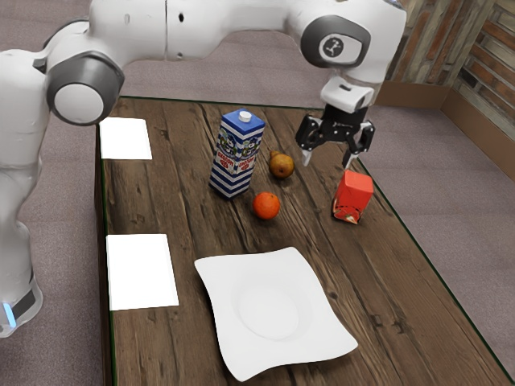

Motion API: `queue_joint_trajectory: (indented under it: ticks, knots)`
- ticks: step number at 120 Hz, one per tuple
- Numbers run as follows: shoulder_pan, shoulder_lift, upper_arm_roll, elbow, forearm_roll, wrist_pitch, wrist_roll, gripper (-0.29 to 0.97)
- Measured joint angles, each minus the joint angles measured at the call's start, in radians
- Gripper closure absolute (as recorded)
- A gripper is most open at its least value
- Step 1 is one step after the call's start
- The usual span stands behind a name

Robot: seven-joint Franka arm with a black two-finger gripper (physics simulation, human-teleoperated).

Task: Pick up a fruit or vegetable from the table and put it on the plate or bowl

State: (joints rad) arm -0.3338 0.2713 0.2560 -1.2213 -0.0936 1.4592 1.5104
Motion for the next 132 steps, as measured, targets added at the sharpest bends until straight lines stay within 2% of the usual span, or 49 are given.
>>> queue_joint_trajectory:
  ticks: [27, 52, 132]
  knots:
    - [0.005, -0.030, -0.001, -0.115, 0.098, 0.025, 0.012, 0.00]
    - [0.021, -0.030, 0.006, -0.192, 0.144, 0.035, 0.026, 0.00]
    - [0.045, -0.025, 0.008, -0.344, 0.171, 0.065, 0.066, 0.00]
